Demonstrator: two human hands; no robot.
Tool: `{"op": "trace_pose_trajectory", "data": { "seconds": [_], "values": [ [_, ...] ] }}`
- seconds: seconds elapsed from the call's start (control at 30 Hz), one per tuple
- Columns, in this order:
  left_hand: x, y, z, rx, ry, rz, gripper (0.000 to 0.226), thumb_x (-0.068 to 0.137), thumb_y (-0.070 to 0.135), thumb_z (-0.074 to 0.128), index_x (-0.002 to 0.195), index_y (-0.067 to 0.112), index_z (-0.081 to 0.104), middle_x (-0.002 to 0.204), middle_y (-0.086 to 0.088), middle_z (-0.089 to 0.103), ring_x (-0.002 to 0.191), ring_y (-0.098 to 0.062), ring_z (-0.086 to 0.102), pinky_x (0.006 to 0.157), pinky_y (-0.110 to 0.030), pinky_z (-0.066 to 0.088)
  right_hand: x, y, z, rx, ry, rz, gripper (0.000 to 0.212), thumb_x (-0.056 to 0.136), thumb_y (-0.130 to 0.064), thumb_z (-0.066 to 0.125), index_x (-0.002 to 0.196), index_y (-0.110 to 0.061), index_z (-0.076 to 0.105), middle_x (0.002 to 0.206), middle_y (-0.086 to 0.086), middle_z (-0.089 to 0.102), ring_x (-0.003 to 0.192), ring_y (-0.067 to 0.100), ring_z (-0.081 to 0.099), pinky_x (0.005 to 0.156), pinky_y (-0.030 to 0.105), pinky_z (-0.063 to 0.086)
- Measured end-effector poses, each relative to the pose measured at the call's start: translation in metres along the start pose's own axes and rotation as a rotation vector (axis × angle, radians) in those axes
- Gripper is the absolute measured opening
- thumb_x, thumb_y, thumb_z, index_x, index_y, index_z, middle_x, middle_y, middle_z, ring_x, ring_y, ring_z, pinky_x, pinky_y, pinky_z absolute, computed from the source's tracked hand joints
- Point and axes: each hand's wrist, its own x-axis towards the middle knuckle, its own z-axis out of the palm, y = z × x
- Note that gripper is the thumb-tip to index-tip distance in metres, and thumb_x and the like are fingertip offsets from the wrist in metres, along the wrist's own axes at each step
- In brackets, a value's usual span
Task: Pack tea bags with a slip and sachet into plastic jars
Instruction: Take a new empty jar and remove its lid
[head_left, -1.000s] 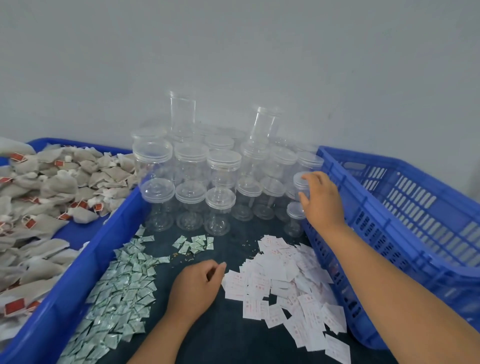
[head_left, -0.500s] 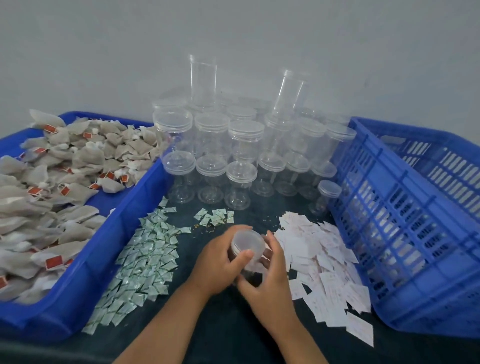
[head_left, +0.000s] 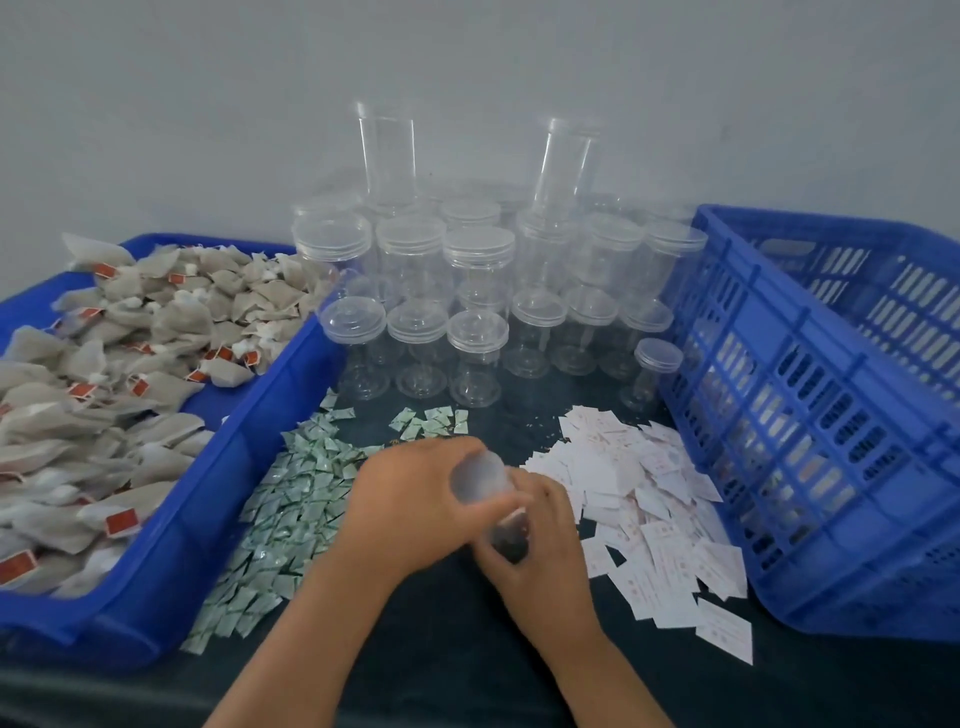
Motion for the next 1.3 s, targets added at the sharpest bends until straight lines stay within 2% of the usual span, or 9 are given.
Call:
{"op": "trace_pose_trajectory", "data": {
  "seconds": [0.1, 0.2, 0.37, 0.57, 0.77, 0.9, 1.0, 1.1, 1.3],
  "values": [
    [0.001, -0.016, -0.012, -0.118, -0.116, -0.378, 0.087, 0.081, 0.094, 0.019, 0.07, 0.023, 0.067, 0.063, 0.008, 0.07, 0.061, -0.01, 0.067, 0.066, -0.034, 0.052, -0.001, -0.002, 0.008, -0.261, 0.242, -0.125, 0.075, 0.08, -0.011, 0.092, 0.143, -0.028, 0.055, 0.138, 0.0, 0.051, 0.125, 0.018, 0.055, 0.102, 0.027, 0.051],
    [0.003, -0.036, -0.012, -0.502, -0.144, -0.61, 0.08, 0.096, 0.083, 0.025, 0.083, 0.024, 0.079, 0.074, 0.008, 0.078, 0.069, -0.011, 0.074, 0.069, -0.034, 0.049, 0.003, -0.002, 0.004, -0.167, 0.288, -0.009, 0.076, 0.081, -0.013, 0.094, 0.145, -0.023, 0.054, 0.139, -0.007, 0.054, 0.131, 0.019, 0.055, 0.109, 0.033, 0.049],
    [0.013, -0.051, 0.034, -0.192, -0.084, -0.49, 0.059, 0.101, 0.066, 0.045, 0.077, 0.022, 0.076, 0.065, 0.005, 0.07, 0.07, -0.015, 0.068, 0.066, -0.032, 0.052, 0.004, -0.004, -0.003, 0.004, 0.161, 0.165, 0.076, 0.081, -0.029, 0.094, 0.142, -0.041, 0.051, 0.132, -0.035, 0.05, 0.121, -0.003, 0.057, 0.098, 0.028, 0.055],
    [0.008, -0.057, 0.061, 0.055, 0.132, -0.368, 0.028, 0.089, 0.055, 0.074, 0.103, 0.03, 0.075, 0.102, 0.007, 0.056, 0.098, -0.017, 0.058, 0.068, -0.029, 0.043, 0.003, -0.006, -0.004, 0.004, 0.045, 0.161, 0.079, 0.084, -0.029, 0.093, 0.142, -0.051, 0.044, 0.131, -0.042, 0.047, 0.119, -0.016, 0.053, 0.089, 0.002, 0.044],
    [0.014, -0.043, 0.02, -0.033, 0.266, -0.231, 0.028, 0.096, 0.056, 0.063, 0.096, 0.03, 0.074, 0.095, 0.013, 0.062, 0.082, -0.009, 0.062, 0.068, -0.032, 0.054, 0.001, 0.0, -0.004, 0.086, 0.031, 0.213, 0.074, 0.08, -0.03, 0.094, 0.143, -0.038, 0.055, 0.127, -0.029, 0.055, 0.114, -0.014, 0.059, 0.086, 0.023, 0.056],
    [0.023, -0.044, -0.048, 0.068, 0.165, -0.159, 0.037, 0.099, 0.063, 0.049, 0.084, 0.035, 0.067, 0.08, 0.016, 0.065, 0.07, -0.003, 0.059, 0.057, -0.028, 0.047, 0.002, -0.002, -0.004, 0.08, 0.028, 0.185, 0.072, 0.078, -0.034, 0.094, 0.135, -0.047, 0.053, 0.123, -0.037, 0.056, 0.113, -0.017, 0.057, 0.076, 0.008, 0.051],
    [0.033, -0.068, -0.108, 0.042, 0.099, -0.21, 0.024, 0.1, 0.059, 0.05, 0.101, 0.04, 0.066, 0.081, 0.017, 0.067, 0.072, 0.0, 0.06, 0.062, -0.028, 0.052, 0.003, -0.004, -0.003, 0.073, 0.014, 0.178, 0.072, 0.076, -0.039, 0.092, 0.131, -0.056, 0.049, 0.125, -0.035, 0.058, 0.114, 0.001, 0.062, 0.088, 0.026, 0.053],
    [0.045, -0.118, -0.158, 0.02, -0.081, -0.393, 0.021, 0.101, 0.037, 0.054, 0.12, 0.037, 0.064, 0.106, 0.011, 0.071, 0.093, -0.01, 0.067, 0.084, -0.037, 0.056, 0.002, -0.001, -0.001, 0.075, -0.018, 0.185, 0.07, 0.078, -0.037, 0.093, 0.131, -0.052, 0.051, 0.126, -0.02, 0.063, 0.116, 0.013, 0.064, 0.092, 0.04, 0.055],
    [0.039, -0.196, -0.14, 0.387, -0.668, -0.555, 0.055, 0.101, 0.008, 0.047, 0.15, 0.032, 0.052, 0.152, 0.003, 0.053, 0.134, -0.025, 0.053, 0.104, -0.039, 0.045, 0.002, -0.003, -0.001, 0.06, -0.047, 0.153, 0.07, 0.077, -0.036, 0.094, 0.132, -0.05, 0.052, 0.124, -0.019, 0.065, 0.116, -0.001, 0.063, 0.089, 0.034, 0.052]
  ]
}}
